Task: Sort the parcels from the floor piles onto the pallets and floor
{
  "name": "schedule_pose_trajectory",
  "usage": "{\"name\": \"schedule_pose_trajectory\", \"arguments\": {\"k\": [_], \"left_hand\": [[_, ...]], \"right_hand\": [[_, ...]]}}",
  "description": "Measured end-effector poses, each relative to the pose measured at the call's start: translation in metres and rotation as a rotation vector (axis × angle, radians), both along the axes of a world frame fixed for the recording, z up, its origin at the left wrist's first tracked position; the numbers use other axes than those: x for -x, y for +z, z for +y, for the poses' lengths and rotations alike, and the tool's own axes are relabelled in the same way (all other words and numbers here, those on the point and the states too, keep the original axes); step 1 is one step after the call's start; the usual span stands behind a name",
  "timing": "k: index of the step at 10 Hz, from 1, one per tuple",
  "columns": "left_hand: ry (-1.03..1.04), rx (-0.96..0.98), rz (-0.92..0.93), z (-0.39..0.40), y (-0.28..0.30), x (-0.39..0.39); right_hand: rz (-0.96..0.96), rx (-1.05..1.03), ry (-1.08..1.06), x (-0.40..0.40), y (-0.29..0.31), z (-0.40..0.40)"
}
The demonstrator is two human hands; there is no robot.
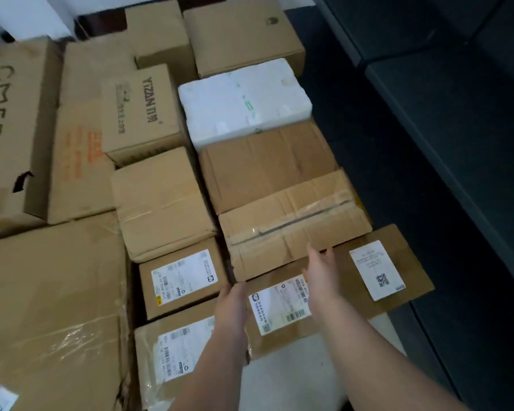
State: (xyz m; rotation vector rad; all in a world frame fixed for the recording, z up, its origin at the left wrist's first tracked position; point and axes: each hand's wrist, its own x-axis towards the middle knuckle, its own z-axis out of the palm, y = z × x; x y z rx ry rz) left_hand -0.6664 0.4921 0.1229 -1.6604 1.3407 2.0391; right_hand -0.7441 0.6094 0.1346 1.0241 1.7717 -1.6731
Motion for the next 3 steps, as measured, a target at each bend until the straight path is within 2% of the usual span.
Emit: {"name": "schedule_pose_trajectory", "arguments": {"k": [1, 3], "left_hand": [[-0.064, 0.007, 0.029, -0.002, -0.011, 0.008], [-0.183, -0.003, 0.018, -0.015, 0.007, 0.001]], "right_hand": [[-0.021, -0.068, 0.067, 0.003, -0.013, -0.007], [-0.030, -0.151, 0.179, 0.000, 0.015, -0.020]]}}
